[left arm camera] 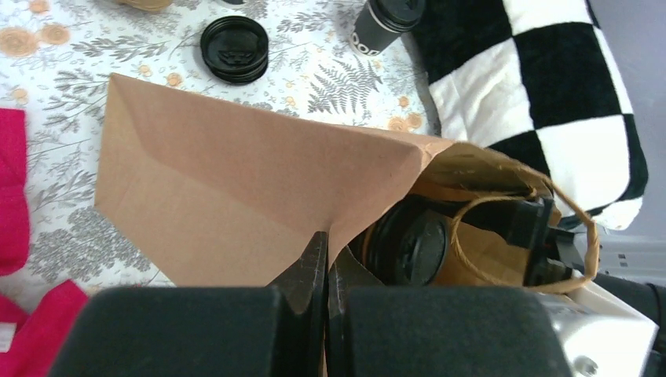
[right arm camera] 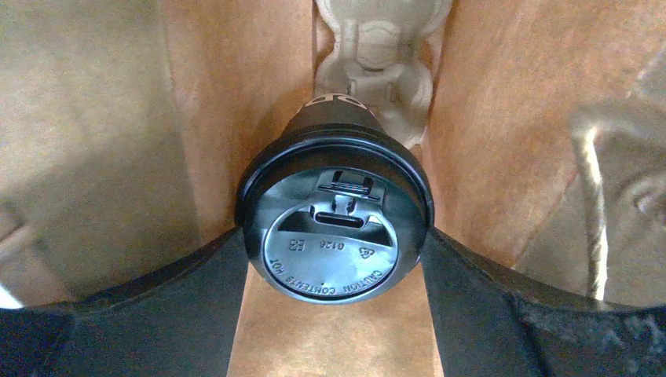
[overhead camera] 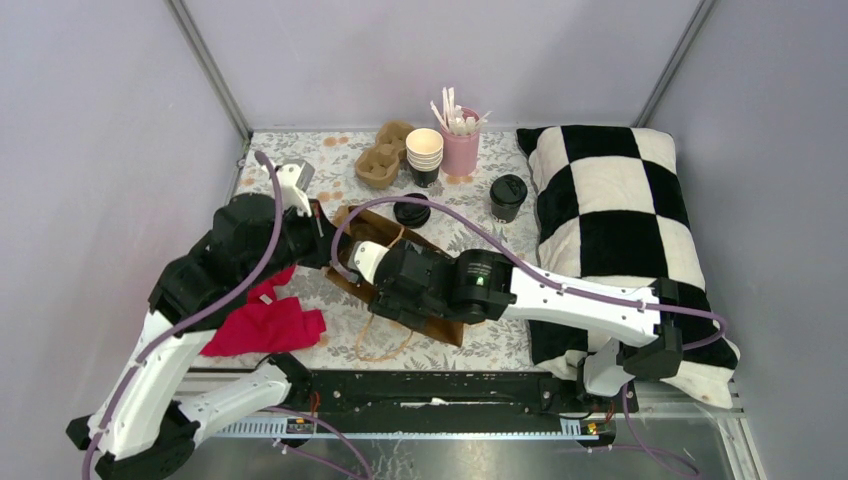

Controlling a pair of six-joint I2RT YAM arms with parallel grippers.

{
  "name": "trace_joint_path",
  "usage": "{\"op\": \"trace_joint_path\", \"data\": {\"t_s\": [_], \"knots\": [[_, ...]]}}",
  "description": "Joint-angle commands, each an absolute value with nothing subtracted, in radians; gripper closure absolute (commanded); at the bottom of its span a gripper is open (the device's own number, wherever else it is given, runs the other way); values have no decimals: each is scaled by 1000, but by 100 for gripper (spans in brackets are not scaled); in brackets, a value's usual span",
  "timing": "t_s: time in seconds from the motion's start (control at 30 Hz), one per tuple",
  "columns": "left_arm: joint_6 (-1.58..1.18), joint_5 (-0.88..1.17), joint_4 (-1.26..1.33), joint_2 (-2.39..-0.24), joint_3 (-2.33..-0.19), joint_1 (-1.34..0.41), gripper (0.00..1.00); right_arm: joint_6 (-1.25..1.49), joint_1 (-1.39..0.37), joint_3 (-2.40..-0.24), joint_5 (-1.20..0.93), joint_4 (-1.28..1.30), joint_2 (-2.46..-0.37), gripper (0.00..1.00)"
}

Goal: Pack the takeout coffee

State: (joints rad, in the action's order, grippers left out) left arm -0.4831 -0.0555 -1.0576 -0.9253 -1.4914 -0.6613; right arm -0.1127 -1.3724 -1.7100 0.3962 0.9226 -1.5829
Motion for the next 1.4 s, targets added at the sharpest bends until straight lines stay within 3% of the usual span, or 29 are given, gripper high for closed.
{"op": "trace_joint_path", "data": {"t_s": [0.0,0.2,0.53,1.07,1.37], "knots": [[-455,47,-812,-801,-1320,-660,100,-97,-1405,-1741,514,912,-1613,40],[-469,73,-679,-654,-1112,-661,100,-42,-1438,-1724,557,925,-1625,40],[-523,38,-716,-489,-951,-661,100,-41,-1473,-1616,648,876,-1630,40],[-543,37,-810,-430,-903,-660,100,-66,-1471,-1494,835,826,-1652,39],[-555,32,-838,-384,-866,-660,100,-97,-1461,-1441,810,757,-1660,39]]}}
